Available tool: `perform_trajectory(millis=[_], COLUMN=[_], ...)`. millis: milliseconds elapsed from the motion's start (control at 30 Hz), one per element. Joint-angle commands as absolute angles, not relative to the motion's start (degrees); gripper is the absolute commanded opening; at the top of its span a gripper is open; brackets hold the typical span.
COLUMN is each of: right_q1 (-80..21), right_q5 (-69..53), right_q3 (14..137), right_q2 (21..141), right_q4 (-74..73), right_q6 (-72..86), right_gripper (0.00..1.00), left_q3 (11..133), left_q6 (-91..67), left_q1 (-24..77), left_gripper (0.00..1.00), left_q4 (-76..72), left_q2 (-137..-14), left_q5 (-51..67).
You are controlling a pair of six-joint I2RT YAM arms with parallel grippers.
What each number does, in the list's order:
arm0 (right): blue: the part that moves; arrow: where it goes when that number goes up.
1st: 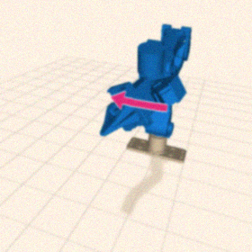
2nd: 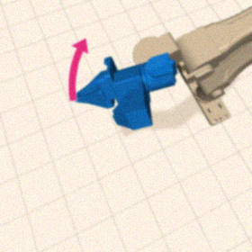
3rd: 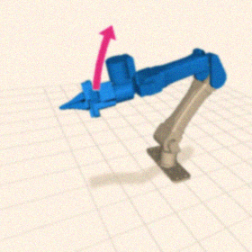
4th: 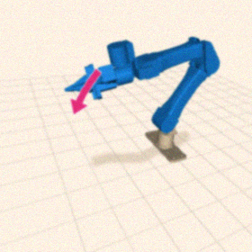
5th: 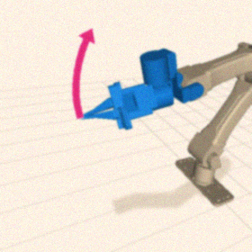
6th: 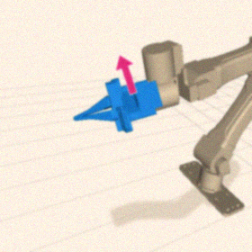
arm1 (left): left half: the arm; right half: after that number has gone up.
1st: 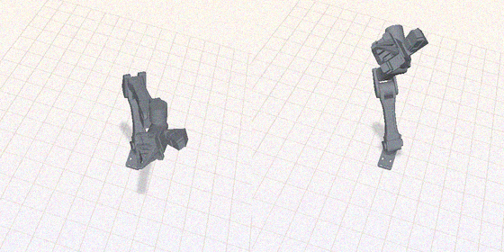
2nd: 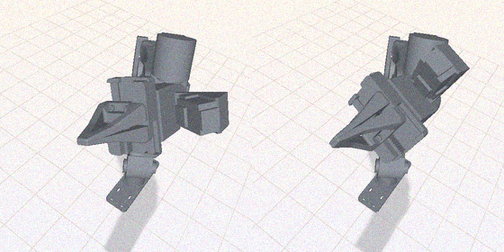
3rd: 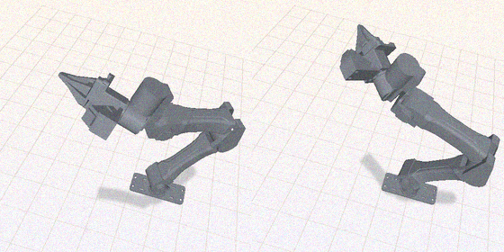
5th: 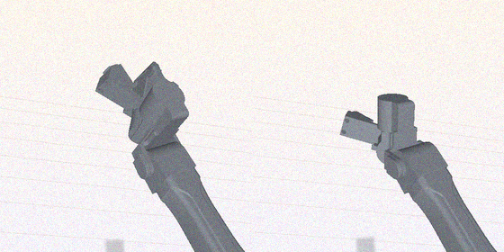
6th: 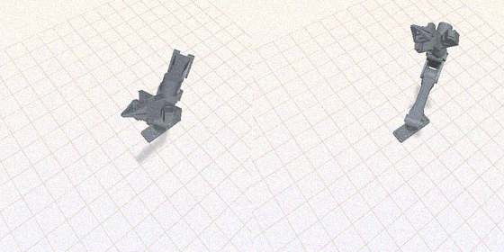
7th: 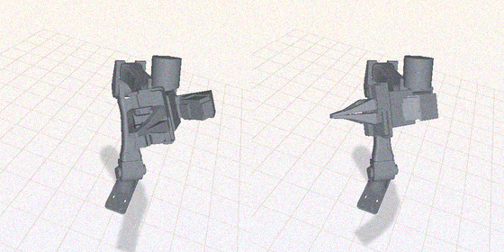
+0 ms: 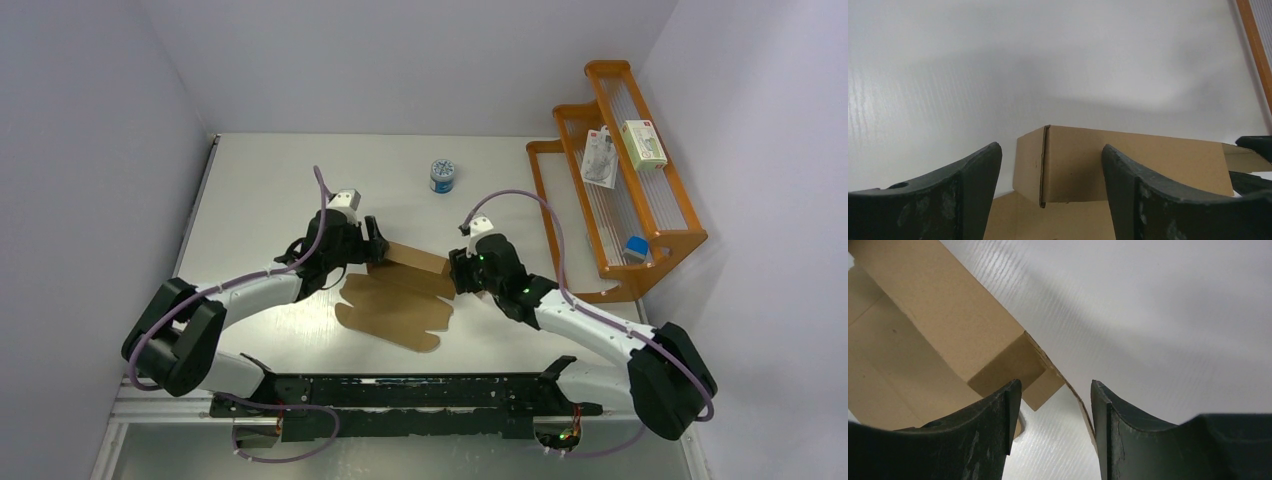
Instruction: Fold the paper box
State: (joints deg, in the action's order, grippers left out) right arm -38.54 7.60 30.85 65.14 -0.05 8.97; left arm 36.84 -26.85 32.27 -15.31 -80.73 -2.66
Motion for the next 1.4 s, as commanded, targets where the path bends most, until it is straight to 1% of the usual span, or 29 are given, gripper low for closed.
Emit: perform_trajectory(millis=[0,167,400,600,667,833,1033,1200,1367], right_q1=[-38.1,-38.1,-38.1,-38.1,-38.1,-37.7,-36.1,-35.5,-35.6], right_q5=[7.6,9.3,9.0,8.5,8.3,11.6,15.3,16.9,9.8], right_q3=[33.1,33.6,36.2,39.1,39.7,40.2,37.0,33.9,27.5], right_q2=[67.3,69.9,76.4,81.0,81.5,78.9,72.6,66.6,62.7], right_q4=[0.6,4.4,10.2,13.5,14.2,13.0,11.2,9.3,11.9], right_q6=[9.7,10.4,11.3,9.9,9.1,6.6,6.9,13.8,24.4], right_gripper=[0.57,0.57,0.58,0.60,0.62,0.65,0.68,0.68,0.67], left_q3=[37.3,36.5,34.4,30.5,29.5,27.5,25.9,25.7,25.9], left_q6=[-27.7,-28.1,-28.8,-30.5,-31.0,-32.2,-33.0,-32.9,-33.3], left_q1=[31.9,31.9,31.9,31.8,31.7,31.4,31.1,30.9,30.8], left_gripper=[0.78,0.77,0.76,0.77,0.77,0.79,0.80,0.80,0.80], left_q4=[-14.6,-14.2,-12.8,-10.8,-9.8,-8.6,-9.8,-10.5,-11.3], left_q2=[-81.3,-79.6,-76.7,-71.3,-69.6,-65.9,-65.3,-66.4,-67.3], left_q5=[1.0,1.9,2.1,0.1,-3.1,-7.2,-8.2,-7.2,-5.8])
